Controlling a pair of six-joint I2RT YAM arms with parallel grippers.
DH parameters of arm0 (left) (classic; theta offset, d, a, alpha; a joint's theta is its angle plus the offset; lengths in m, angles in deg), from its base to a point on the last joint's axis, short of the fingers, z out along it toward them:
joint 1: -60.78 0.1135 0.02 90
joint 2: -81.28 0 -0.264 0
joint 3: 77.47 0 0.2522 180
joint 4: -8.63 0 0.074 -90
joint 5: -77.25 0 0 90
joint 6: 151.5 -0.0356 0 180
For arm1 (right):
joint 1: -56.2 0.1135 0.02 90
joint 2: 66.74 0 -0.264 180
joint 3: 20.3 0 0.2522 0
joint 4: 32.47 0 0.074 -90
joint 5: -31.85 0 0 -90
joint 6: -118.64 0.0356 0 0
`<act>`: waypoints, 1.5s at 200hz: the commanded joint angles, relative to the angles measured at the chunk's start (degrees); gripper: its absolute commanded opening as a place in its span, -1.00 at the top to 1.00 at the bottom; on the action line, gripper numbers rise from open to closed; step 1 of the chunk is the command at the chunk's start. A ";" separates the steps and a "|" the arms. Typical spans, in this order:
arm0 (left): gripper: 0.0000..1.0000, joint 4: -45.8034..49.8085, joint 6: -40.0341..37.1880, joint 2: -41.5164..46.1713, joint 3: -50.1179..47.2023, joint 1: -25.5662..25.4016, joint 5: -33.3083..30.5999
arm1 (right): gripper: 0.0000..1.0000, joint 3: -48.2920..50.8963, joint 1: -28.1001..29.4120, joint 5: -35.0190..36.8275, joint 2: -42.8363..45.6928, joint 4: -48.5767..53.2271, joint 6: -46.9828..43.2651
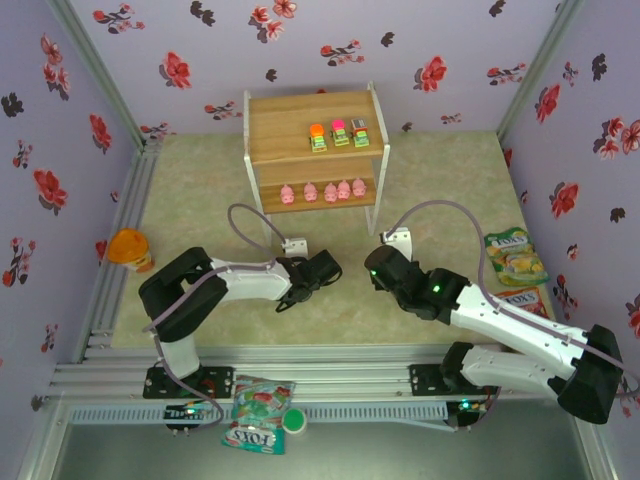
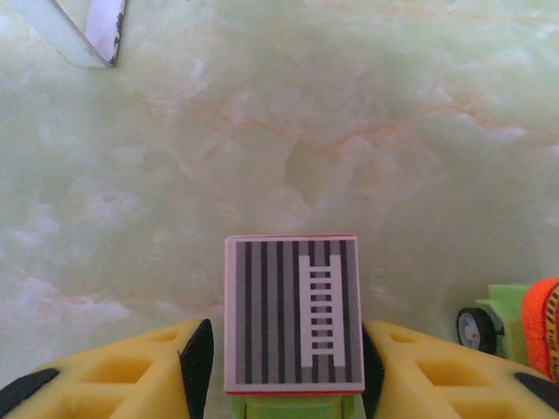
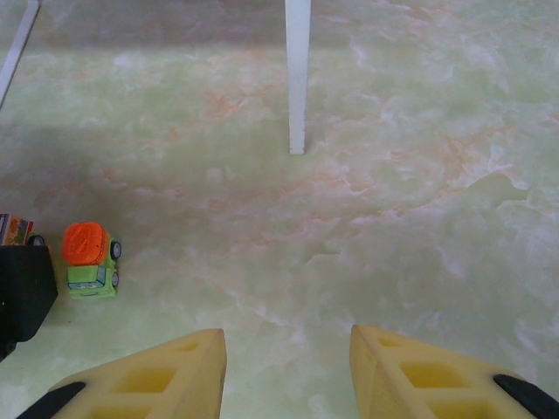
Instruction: Place and organize the plastic toys onto the shelf
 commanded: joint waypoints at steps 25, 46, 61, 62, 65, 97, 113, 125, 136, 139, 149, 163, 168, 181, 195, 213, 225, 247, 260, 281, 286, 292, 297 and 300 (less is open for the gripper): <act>0.06 -0.14 -0.22 -1.34 -0.13 0.40 -0.05 | 0.15 0.53 -0.45 -0.19 0.12 -0.76 0.78; 0.13 -0.10 -0.23 -1.33 -0.22 0.40 0.09 | 0.15 0.45 -0.49 -0.35 0.16 -0.80 0.77; 0.18 -0.10 -0.41 -1.34 -0.23 0.40 0.04 | 0.15 0.37 -0.56 -0.35 0.10 -0.76 0.66; 0.18 -0.10 -0.42 -1.33 -0.23 0.40 0.03 | 0.15 0.37 -0.57 -0.35 0.13 -0.72 0.66; 0.19 -0.10 -0.47 -1.33 -0.16 0.40 0.04 | 0.15 0.37 -0.57 -0.31 0.09 -0.68 0.60; 0.30 -0.05 -1.12 -0.83 0.04 0.38 -0.02 | 0.15 -0.05 -0.58 -0.28 0.17 -0.49 0.24; 0.33 0.77 -1.61 -0.07 0.42 0.08 -0.60 | 0.15 -0.17 -0.67 -0.20 0.15 -0.49 -0.01; 0.36 2.59 -1.82 0.64 1.44 -0.21 -1.76 | 0.15 -0.22 -0.83 -0.15 0.08 -0.49 -0.21; 0.38 4.43 -2.08 1.44 2.26 -0.80 -2.58 | 0.15 -0.26 -1.13 -0.08 0.12 -0.50 -0.28; 0.39 4.80 -2.15 1.72 2.44 -0.97 -2.82 | 0.15 -0.24 -1.22 -0.01 0.15 -0.50 -0.21; 0.40 5.91 -2.33 2.70 3.02 -1.49 -3.36 | 0.15 -0.16 -1.89 -0.34 0.15 -0.66 -0.13; 0.40 7.75 -2.35 4.25 3.99 -2.16 -4.12 | 0.15 0.15 -2.91 -1.31 0.08 -1.26 -0.61; 0.40 8.51 -2.23 4.71 4.43 -2.39 -4.28 | 0.15 0.27 -3.37 -1.61 -0.08 -1.33 -0.79; 0.41 10.62 -1.93 6.10 5.57 -2.84 -4.72 | 0.15 0.15 -4.21 -1.82 -0.34 -1.16 -1.47; 0.43 12.82 -1.72 7.23 6.96 -3.24 -4.98 | 0.15 0.11 -5.02 -1.84 -0.30 -1.04 -2.37; 0.44 15.64 -1.65 8.53 8.77 -3.93 -5.67 | 0.15 0.13 -6.55 -2.24 0.24 -1.02 -3.78; 0.44 17.07 -1.50 9.40 9.94 -4.40 -6.14 | 0.15 0.21 -7.73 -2.62 0.55 -1.10 -4.87; 0.43 19.13 -1.55 11.04 11.54 -5.13 -6.80 | 0.15 1.33 -10.32 -4.09 0.95 -2.34 -6.56; 0.43 20.04 -1.43 12.03 12.24 -5.56 -7.39 | 0.15 2.30 -12.10 -5.70 0.87 -3.85 -7.34; 0.43 21.49 -1.72 13.23 13.64 -6.13 -8.27 | 0.15 3.72 -14.47 -7.86 0.33 -6.20 -8.75; 0.43 22.11 -1.89 13.40 14.05 -6.33 -8.59 | 0.15 3.93 -14.91 -8.32 0.19 -6.64 -9.02; 0.44 22.53 -2.27 13.59 14.79 -6.56 -8.89 | 0.15 4.27 -15.47 -8.79 -0.13 -7.34 -9.09; 0.45 23.03 -2.55 13.61 15.43 -6.77 -9.20 | 0.15 4.53 -16.04 -9.71 -0.37 -8.13 -9.05; 0.45 23.33 -2.68 13.69 15.81 -6.87 -9.27 | 0.15 4.71 -16.23 -10.40 -0.56 -8.57 -9.09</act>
